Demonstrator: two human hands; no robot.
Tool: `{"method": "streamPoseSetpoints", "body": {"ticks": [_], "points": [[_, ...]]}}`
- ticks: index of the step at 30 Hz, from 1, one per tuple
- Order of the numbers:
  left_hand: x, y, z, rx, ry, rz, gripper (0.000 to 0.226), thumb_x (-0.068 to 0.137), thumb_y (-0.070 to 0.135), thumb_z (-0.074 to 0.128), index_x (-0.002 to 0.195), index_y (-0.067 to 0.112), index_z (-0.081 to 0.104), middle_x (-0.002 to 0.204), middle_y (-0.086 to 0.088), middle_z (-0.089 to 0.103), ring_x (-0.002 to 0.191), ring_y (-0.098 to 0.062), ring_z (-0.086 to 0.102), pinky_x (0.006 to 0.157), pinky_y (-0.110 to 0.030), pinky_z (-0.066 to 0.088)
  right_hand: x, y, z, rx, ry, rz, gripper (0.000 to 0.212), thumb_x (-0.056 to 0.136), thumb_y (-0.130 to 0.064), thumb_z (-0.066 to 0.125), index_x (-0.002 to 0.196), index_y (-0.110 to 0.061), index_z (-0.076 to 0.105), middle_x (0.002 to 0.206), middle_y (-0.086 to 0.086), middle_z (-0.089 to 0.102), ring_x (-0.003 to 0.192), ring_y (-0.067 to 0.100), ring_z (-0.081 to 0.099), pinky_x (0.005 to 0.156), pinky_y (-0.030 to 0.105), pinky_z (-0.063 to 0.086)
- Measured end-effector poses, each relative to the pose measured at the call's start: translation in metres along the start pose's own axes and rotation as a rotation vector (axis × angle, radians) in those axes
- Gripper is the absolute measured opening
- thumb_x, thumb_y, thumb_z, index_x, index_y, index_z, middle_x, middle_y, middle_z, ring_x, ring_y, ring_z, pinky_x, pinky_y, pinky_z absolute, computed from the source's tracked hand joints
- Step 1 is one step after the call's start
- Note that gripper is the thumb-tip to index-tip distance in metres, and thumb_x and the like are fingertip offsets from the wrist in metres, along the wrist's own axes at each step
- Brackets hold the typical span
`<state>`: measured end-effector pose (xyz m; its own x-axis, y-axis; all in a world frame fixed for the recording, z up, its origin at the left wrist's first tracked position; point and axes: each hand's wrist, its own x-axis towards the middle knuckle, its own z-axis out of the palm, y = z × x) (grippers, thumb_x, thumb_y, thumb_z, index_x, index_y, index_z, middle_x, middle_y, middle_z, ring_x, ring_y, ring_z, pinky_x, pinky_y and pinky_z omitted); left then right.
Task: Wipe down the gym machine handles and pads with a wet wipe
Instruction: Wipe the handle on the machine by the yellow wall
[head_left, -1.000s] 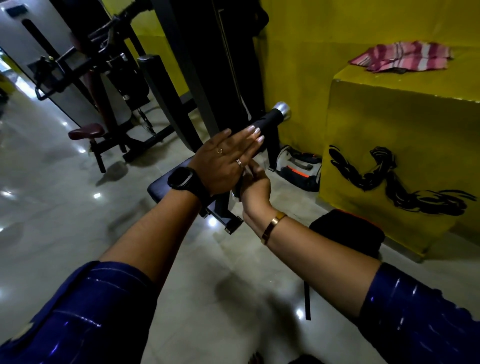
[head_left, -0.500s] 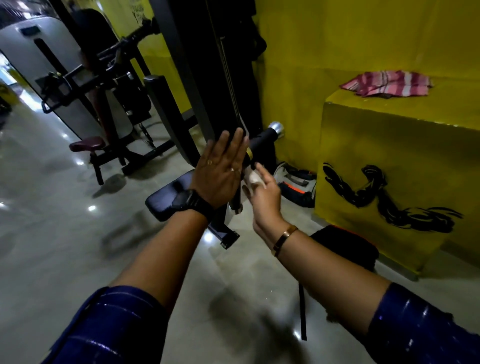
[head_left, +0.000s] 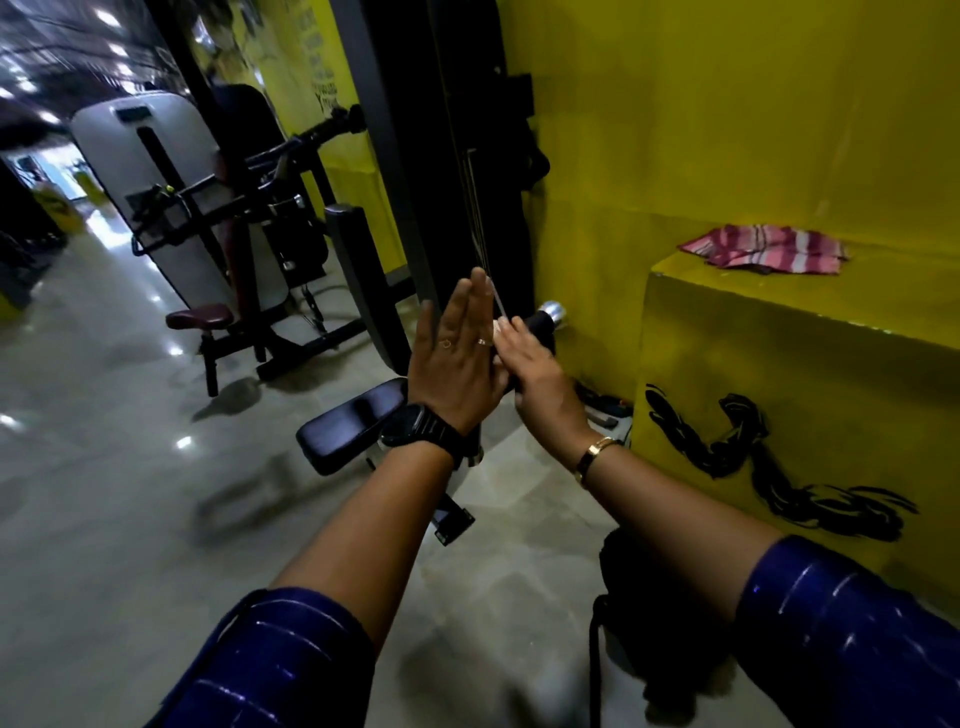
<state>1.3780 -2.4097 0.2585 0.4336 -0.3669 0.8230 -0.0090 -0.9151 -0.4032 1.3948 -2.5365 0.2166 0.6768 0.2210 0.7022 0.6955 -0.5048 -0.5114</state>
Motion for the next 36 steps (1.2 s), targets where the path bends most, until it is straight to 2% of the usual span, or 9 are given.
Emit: {"method": "streamPoseSetpoints", "body": {"ticks": [5,10,13,17,23,26,31,34,36], "points": [[-0.005,-0.006,0.01,-0.045,-0.001,0.061,0.088,0.089,0.038,0.041,0.153,0.003,-0.009,0.159,-0.013,-0.024,0.148,-0.025,-0.02,0.121,-0.04,-0.01,0.002,0.037,-0.011,-0.31,-0.003,-0.206,0.057,0.088,0.004,0.037,0.144,-0.007,0.041,0.148,0.012,0.041,0.143,0.029,0.029,0.117,0.053,0.019],[-0.004,-0.006,0.012,-0.129,0.034,0.074,0.083,0.089,0.029,0.039,0.154,0.004,-0.007,0.16,-0.012,-0.021,0.149,-0.027,-0.017,0.122,-0.041,-0.004,0.027,0.022,-0.001,-0.154,0.002,0.014,0.062,0.081,0.017,0.042,0.137,-0.006,0.05,0.144,0.013,0.046,0.141,0.03,0.031,0.119,0.046,0.012],[-0.003,-0.006,0.012,-0.161,0.036,0.079,0.083,0.089,0.029,0.039,0.154,0.005,-0.008,0.161,-0.011,-0.02,0.149,-0.026,-0.016,0.121,-0.042,-0.002,0.015,0.018,-0.004,-0.111,-0.062,-0.095,0.068,0.077,0.02,0.044,0.139,-0.006,0.047,0.146,0.01,0.044,0.14,0.02,0.029,0.12,0.042,0.014],[-0.004,-0.005,0.014,-0.176,0.028,0.083,0.086,0.087,0.028,0.042,0.154,0.005,-0.006,0.161,-0.011,-0.019,0.149,-0.027,-0.015,0.121,-0.042,-0.001,0.002,0.046,-0.022,-0.253,-0.032,-0.233,0.051,0.09,0.003,0.033,0.137,-0.004,0.05,0.144,0.011,0.047,0.138,0.027,0.036,0.12,0.039,0.017],[-0.004,-0.005,0.012,-0.167,-0.003,0.079,0.084,0.088,0.029,0.041,0.154,0.004,-0.003,0.16,-0.01,-0.021,0.149,-0.026,-0.015,0.121,-0.042,-0.003,0.032,0.041,-0.019,-0.26,0.018,0.044,0.058,0.079,0.013,0.033,0.132,0.001,0.054,0.138,0.023,0.051,0.133,0.041,0.042,0.115,0.044,0.022],[-0.006,-0.004,0.013,-0.158,-0.017,0.067,0.085,0.088,0.03,0.042,0.154,0.004,-0.005,0.16,-0.011,-0.022,0.149,-0.026,-0.015,0.121,-0.042,-0.001,0.025,0.02,-0.007,-0.161,-0.026,-0.05,0.061,0.077,0.02,0.043,0.134,0.001,0.052,0.14,0.02,0.049,0.135,0.036,0.04,0.115,0.045,0.027],[-0.006,-0.005,0.012,-0.14,-0.037,0.064,0.088,0.088,0.03,0.045,0.153,0.004,-0.008,0.161,-0.012,-0.018,0.149,-0.026,-0.017,0.121,-0.043,0.0,0.002,0.043,-0.02,-0.27,-0.046,-0.256,0.069,0.08,0.019,0.043,0.145,-0.005,0.04,0.15,0.013,0.039,0.142,0.026,0.03,0.121,0.036,0.014],[-0.006,-0.004,0.011,-0.141,-0.044,0.064,0.087,0.089,0.031,0.042,0.153,0.005,-0.01,0.16,-0.015,0.004,0.149,-0.026,-0.018,0.12,-0.043,0.0,0.019,0.058,-0.033,-0.316,-0.005,-0.131,0.066,0.08,0.02,0.038,0.141,-0.005,0.044,0.144,0.015,0.046,0.137,0.034,0.037,0.12,0.038,0.013],[-0.006,-0.004,0.012,-0.126,-0.045,0.063,0.087,0.089,0.032,0.042,0.153,0.004,-0.01,0.162,-0.015,-0.002,0.149,-0.026,-0.018,0.121,-0.043,-0.001,0.033,0.054,-0.032,-0.271,0.0,-0.004,0.065,0.078,0.023,0.044,0.136,-0.004,0.051,0.141,0.016,0.05,0.136,0.035,0.04,0.117,0.04,0.016]]}}
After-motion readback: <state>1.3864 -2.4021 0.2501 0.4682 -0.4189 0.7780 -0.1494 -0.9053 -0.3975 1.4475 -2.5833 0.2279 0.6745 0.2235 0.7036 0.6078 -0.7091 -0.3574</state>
